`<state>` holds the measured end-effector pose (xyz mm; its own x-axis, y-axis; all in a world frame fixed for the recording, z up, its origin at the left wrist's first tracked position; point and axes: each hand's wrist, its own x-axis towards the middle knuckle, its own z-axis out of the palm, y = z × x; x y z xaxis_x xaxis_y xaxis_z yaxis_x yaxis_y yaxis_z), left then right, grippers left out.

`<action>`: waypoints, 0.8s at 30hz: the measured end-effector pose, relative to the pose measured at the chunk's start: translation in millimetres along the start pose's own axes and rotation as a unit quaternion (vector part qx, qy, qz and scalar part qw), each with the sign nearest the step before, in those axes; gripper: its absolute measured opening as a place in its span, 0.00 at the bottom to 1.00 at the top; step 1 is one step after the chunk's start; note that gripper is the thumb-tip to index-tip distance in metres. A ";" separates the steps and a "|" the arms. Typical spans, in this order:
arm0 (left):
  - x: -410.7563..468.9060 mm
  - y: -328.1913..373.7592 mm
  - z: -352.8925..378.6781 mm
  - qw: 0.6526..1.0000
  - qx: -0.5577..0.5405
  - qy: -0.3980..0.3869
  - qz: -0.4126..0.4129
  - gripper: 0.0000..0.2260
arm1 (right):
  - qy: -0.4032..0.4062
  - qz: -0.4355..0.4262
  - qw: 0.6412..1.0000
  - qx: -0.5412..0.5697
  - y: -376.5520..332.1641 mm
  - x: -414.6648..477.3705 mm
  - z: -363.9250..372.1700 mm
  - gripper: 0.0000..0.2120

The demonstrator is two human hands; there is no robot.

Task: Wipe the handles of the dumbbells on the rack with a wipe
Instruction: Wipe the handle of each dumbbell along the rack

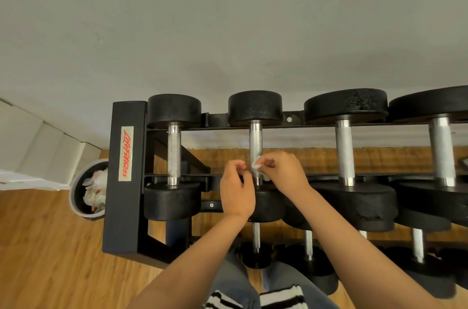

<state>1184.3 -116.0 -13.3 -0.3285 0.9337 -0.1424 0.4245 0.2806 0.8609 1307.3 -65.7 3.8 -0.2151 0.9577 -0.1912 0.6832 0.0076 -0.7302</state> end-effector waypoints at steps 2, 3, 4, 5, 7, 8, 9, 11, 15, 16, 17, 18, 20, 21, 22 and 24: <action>-0.7 0.0 -0.3 1.000 0.003 -0.004 0.001 0.08 | -0.036 0.001 0.999 -0.010 0.2 -3.2 -2.3 0.05; -0.5 0.1 -0.4 1.000 0.004 -0.005 0.002 0.08 | -0.065 -0.001 0.998 -0.013 1.0 -6.9 -3.0 0.04; 0.1 0.1 -0.6 1.000 0.004 -0.005 0.003 0.08 | -0.089 -0.002 0.996 -0.013 2.7 -10.6 -3.2 0.03; 0.4 0.2 -0.7 1.000 0.004 -0.006 0.004 0.08 | -0.103 -0.003 0.995 -0.010 3.7 -12.7 -3.6 0.03; 0.2 0.2 -0.7 1.000 0.004 -0.006 0.006 0.08 | -0.107 -0.006 0.994 -0.003 3.9 -7.0 -3.2 0.02; 0.1 -0.1 -0.8 1.000 0.002 -0.008 0.006 0.08 | -0.092 -0.003 0.996 0.005 2.5 -1.4 -2.3 0.02; 0.1 -0.4 -0.8 1.000 -0.001 -0.009 0.006 0.08 | -0.066 0.006 0.998 0.011 0.2 5.1 -2.3 0.02; 0.4 0.0 -0.9 1.000 -0.007 -0.006 0.005 0.08 | -0.017 0.022 1.000 0.004 -4.9 15.7 -4.1 0.03; 0.0 0.9 -1.1 1.000 -0.003 -0.006 0.006 0.08 | -0.051 0.012 0.999 0.012 -0.2 5.2 -4.8 0.04; 0.0 1.0 -1.3 1.000 -0.002 -0.006 0.006 0.08 | -0.074 0.007 0.997 0.018 3.1 -2.0 -3.6 0.04; 0.1 0.9 -1.4 1.000 -0.001 -0.005 0.006 0.08 | -0.087 -0.001 0.996 0.026 6.0 -8.3 -2.7 0.04; 0.5 1.1 -1.4 1.000 -0.001 -0.004 0.006 0.09 | -0.089 -0.009 0.995 0.033 8.0 -11.6 -1.9 0.04; 0.6 1.3 -1.1 1.000 -0.001 -0.005 0.006 0.09 | -0.066 -0.019 0.997 0.042 7.3 -7.2 -1.8 0.03; 0.5 1.7 -1.0 1.000 -0.002 -0.007 0.007 0.09 | -0.048 -0.021 0.997 0.049 6.3 -1.1 -1.8 0.03; 0.6 2.0 -0.9 1.000 -0.003 -0.006 0.009 0.09 | -0.032 -0.021 0.998 0.055 4.8 5.7 -2.5 0.03; 0.2 1.7 -0.8 1.000 -0.001 -0.003 0.016 0.08 | -0.012 -0.014 0.998 0.062 2.3 14.6 -3.9 0.03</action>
<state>1184.2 -115.5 -11.5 -0.3101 0.9433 -0.1181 0.4320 0.2505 0.8664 1308.5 -50.6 1.9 -0.2509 0.9505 -0.1835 0.5845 -0.0024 -0.8114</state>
